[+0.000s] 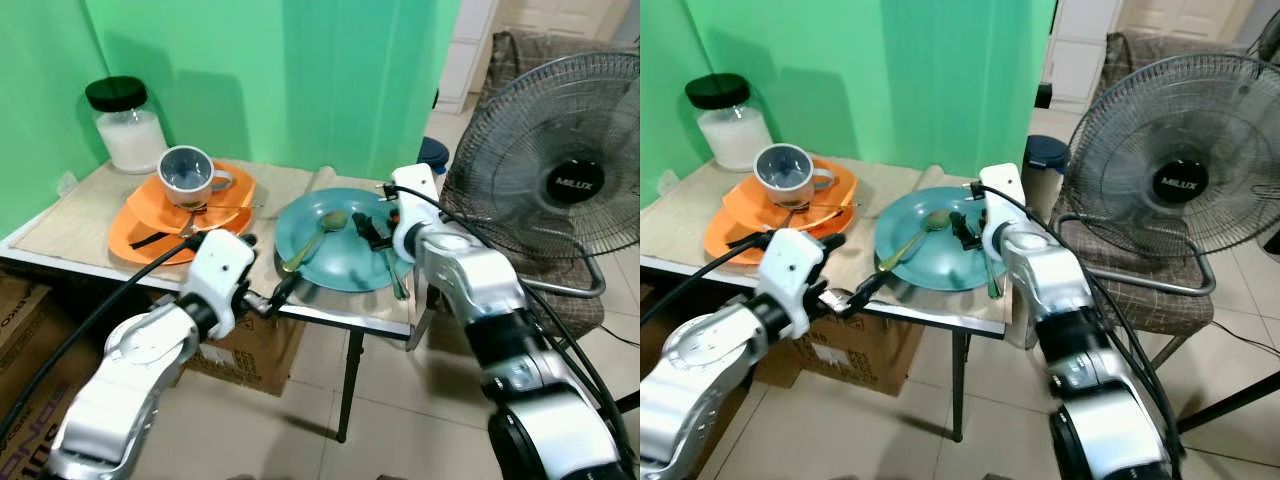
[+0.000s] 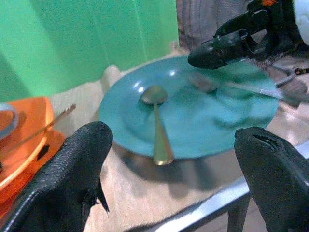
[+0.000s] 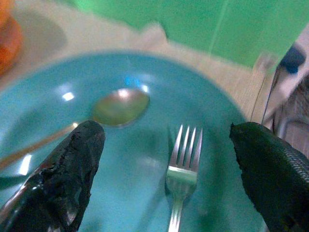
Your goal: Setting the table
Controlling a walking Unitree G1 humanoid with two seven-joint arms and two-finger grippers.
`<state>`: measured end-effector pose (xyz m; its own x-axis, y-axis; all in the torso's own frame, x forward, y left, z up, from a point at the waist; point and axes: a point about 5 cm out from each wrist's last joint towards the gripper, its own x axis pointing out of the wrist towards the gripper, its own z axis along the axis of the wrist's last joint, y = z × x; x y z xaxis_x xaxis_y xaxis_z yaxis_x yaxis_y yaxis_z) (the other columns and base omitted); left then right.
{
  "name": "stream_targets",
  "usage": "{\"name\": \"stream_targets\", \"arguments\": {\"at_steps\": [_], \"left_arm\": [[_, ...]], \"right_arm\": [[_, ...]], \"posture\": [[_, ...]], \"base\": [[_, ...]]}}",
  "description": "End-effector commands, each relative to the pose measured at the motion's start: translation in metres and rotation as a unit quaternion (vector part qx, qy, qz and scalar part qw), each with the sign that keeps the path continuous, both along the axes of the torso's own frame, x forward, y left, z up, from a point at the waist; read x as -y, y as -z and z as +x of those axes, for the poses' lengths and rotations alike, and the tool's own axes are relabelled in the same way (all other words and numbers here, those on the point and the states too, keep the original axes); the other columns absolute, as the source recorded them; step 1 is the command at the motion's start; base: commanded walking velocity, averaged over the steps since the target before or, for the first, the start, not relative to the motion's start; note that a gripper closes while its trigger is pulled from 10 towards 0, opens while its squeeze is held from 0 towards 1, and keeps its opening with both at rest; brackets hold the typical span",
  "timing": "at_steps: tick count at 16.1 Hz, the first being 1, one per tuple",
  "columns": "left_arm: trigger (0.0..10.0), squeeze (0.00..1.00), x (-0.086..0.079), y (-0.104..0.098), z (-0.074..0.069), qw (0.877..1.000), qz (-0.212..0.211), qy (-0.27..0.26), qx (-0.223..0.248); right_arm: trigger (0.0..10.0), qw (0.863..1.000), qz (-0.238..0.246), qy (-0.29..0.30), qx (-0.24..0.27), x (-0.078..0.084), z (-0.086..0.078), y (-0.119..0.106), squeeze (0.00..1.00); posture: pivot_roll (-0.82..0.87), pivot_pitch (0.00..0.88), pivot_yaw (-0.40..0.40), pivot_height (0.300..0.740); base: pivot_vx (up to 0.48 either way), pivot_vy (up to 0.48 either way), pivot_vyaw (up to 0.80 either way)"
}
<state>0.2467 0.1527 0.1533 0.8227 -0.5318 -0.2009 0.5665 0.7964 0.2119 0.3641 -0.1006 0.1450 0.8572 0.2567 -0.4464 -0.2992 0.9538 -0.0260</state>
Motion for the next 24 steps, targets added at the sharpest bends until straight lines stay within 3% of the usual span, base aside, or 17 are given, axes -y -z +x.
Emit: {"name": "stream_targets", "arguments": {"at_steps": [1, 4, 6, 7, 8, 9, 10, 11, 12, 22, 23, 24], "left_arm": [[10.0, 0.00, 0.000, -0.004, -0.003, 1.000, -0.001, 0.013, 0.005], [10.0, 0.00, 0.002, -0.004, -0.007, 0.999, -0.001, 0.033, -0.001], [10.0, 0.00, 0.004, -0.004, -0.010, 0.999, -0.005, 0.045, -0.006], [10.0, 0.00, 0.006, -0.003, -0.010, 0.999, -0.010, 0.053, -0.010], [10.0, 0.00, 0.008, -0.001, -0.010, 0.998, -0.011, 0.062, -0.018], [10.0, 0.00, 0.011, 0.000, -0.012, 0.996, -0.011, 0.080, -0.026], [10.0, 0.00, 0.011, 0.001, -0.013, 0.996, -0.011, 0.086, -0.028], [10.0, 0.00, 0.014, 0.001, -0.015, 0.994, -0.014, 0.103, -0.036], [10.0, 0.00, 0.014, 0.001, -0.016, 0.993, -0.015, 0.109, -0.039], [10.0, 0.00, 0.016, 0.002, -0.019, 0.990, -0.009, 0.129, -0.048], [10.0, 0.00, 0.016, 0.002, -0.019, 0.990, -0.007, 0.129, -0.048], [10.0, 0.00, 0.016, 0.002, -0.018, 0.991, -0.007, 0.129, -0.047]], "right_arm": [[10.0, 1.000, -0.001, 0.015, -0.028, 0.002, 0.003, 0.001, 0.00], [10.0, 0.997, -0.019, 0.036, -0.066, 0.008, 0.002, 0.005, 0.00], [8.9, 0.996, -0.022, 0.039, -0.083, 0.013, -0.001, 0.003, 0.00], [4.7, 0.994, -0.021, 0.038, -0.101, 0.015, -0.004, 0.003, 0.00], [4.1, 0.993, -0.019, 0.036, -0.115, 0.017, -0.006, 0.003, 0.00], [2.9, 0.991, -0.024, 0.042, -0.123, 0.018, -0.008, 0.005, 0.00], [2.9, 0.991, -0.025, 0.044, -0.126, 0.019, -0.008, 0.005, 0.00], [0.3, 0.989, -0.025, 0.049, -0.134, 0.021, -0.009, 0.007, 0.00], [0.0, 0.989, -0.025, 0.050, -0.139, 0.021, -0.010, 0.008, 0.00], [0.0, 0.981, -0.023, 0.014, -0.190, 0.015, -0.021, 0.017, 0.00], [0.8, 0.981, -0.026, 0.011, -0.192, 0.015, -0.022, 0.017, 0.00], [6.2, 0.981, -0.035, 0.007, -0.193, 0.015, -0.022, 0.018, 0.00]], "posture": [[0.06, 0.000, -0.041, 0.740], [0.06, 0.000, -0.040, 0.740], [0.05, 0.000, -0.032, 0.740], [0.04, 0.000, -0.029, 0.740], [0.04, 0.000, -0.022, 0.740], [0.03, 0.000, -0.017, 0.740], [0.03, 0.000, -0.017, 0.740], [0.03, 0.000, -0.011, 0.740], [0.03, 0.000, -0.011, 0.740], [0.03, 0.000, -0.017, 0.740], [0.03, 0.000, -0.018, 0.740], [0.03, 0.000, -0.018, 0.740]], "base": [[0.000, 0.000, 0.00], [0.000, 0.000, 0.00], [0.000, 0.000, 0.00], [0.000, 0.000, 0.00], [0.000, 0.000, 0.00], [0.000, 0.000, 0.00], [0.000, 0.000, 0.00], [0.000, 0.000, 0.00], [0.000, 0.000, 0.00], [0.000, 0.000, 0.00], [0.000, 0.000, 0.00], [0.000, 0.000, 0.00]]}}
